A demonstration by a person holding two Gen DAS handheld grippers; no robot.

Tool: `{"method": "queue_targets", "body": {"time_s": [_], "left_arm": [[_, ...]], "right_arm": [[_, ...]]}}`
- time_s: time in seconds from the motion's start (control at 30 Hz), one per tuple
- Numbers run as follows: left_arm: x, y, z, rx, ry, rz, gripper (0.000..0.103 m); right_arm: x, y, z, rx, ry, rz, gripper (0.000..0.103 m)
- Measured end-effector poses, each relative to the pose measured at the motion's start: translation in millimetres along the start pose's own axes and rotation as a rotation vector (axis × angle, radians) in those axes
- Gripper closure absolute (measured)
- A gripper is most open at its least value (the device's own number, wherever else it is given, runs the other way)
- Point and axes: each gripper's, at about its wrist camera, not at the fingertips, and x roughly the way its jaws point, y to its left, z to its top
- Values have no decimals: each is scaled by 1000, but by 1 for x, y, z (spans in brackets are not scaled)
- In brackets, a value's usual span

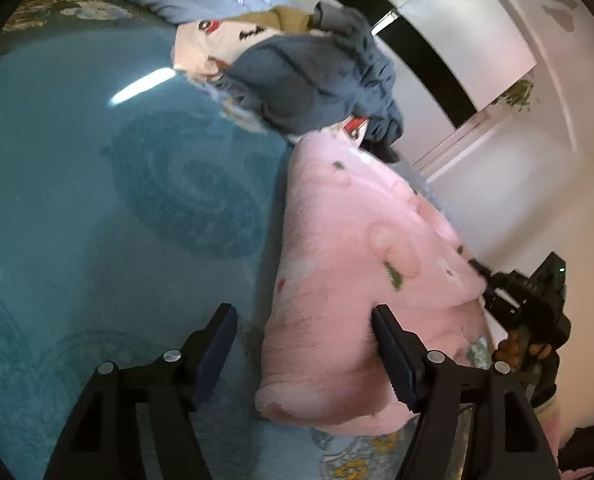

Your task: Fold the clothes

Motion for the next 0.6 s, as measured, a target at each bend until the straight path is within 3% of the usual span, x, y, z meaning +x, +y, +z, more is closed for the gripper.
{"method": "queue_targets", "body": {"time_s": [0.17, 0.23, 0.47, 0.53, 0.6], "left_arm": [[0, 3, 1, -5, 5, -1, 30], [1, 4, 1, -9, 4, -5, 30], [1, 6, 1, -14, 2, -10, 30], [1, 6, 2, -14, 3, -11, 30], [1, 6, 2, -15, 3, -12, 30]], "right_arm": [[-5, -10, -12, 44, 13, 24, 76], [-7, -14, -16, 62, 18, 34, 58], [-4, -26, -32, 132, 66, 106, 53], [-1, -30, -36, 154, 85, 135, 42], [1, -33, -41, 176, 104, 164, 40]]}}
